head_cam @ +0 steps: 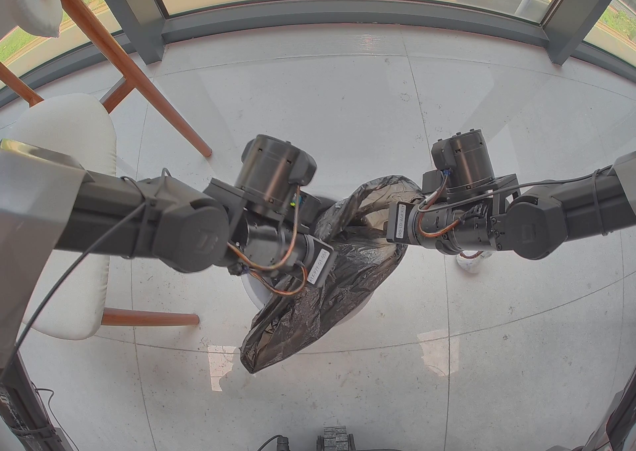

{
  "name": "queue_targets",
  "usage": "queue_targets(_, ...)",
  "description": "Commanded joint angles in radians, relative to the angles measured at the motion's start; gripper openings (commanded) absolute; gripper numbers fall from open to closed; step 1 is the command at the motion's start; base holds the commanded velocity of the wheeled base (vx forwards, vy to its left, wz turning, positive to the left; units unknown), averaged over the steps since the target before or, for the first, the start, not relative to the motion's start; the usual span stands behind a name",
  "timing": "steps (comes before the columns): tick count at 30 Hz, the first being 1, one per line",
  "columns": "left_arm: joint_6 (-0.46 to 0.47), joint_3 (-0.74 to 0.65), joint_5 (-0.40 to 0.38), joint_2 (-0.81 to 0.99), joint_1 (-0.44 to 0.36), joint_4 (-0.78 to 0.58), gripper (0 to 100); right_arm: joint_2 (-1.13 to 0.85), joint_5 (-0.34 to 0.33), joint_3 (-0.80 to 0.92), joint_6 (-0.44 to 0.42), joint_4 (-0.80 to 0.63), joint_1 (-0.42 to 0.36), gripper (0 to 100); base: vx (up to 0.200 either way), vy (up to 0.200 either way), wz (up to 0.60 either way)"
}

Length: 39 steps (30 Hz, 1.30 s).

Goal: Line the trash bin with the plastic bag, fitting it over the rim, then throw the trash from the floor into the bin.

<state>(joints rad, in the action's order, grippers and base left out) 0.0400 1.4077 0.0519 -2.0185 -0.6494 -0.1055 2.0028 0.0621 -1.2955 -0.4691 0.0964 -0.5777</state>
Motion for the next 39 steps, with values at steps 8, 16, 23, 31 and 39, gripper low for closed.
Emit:
queue_targets(8,-0.008,0.246,-0.001,0.014,0.108,-0.163,0,-0.013,-0.067,0.127,0.213,0.183,0.028,0,0.000,0.000,0.00)
queue_targets(16,-0.065,0.353,-0.001,0.000,0.143,-0.215,0,-0.021,-0.128,0.139,0.221,0.184,0.058,0,0.000,0.000,0.00)
queue_targets(23,-0.069,0.398,0.000,-0.009,0.151,-0.223,0,-0.010,-0.160,0.165,0.259,0.184,0.121,0,0.000,0.000,0.00)
queue_targets(31,-0.112,0.484,0.000,-0.055,0.143,-0.309,0,0.025,-0.162,0.174,0.333,0.217,0.153,0,0.000,0.000,0.00)
queue_targets(39,-0.114,0.484,0.002,-0.072,0.143,-0.319,0,0.050,-0.223,0.183,0.334,0.336,0.156,100,0.000,0.000,0.00)
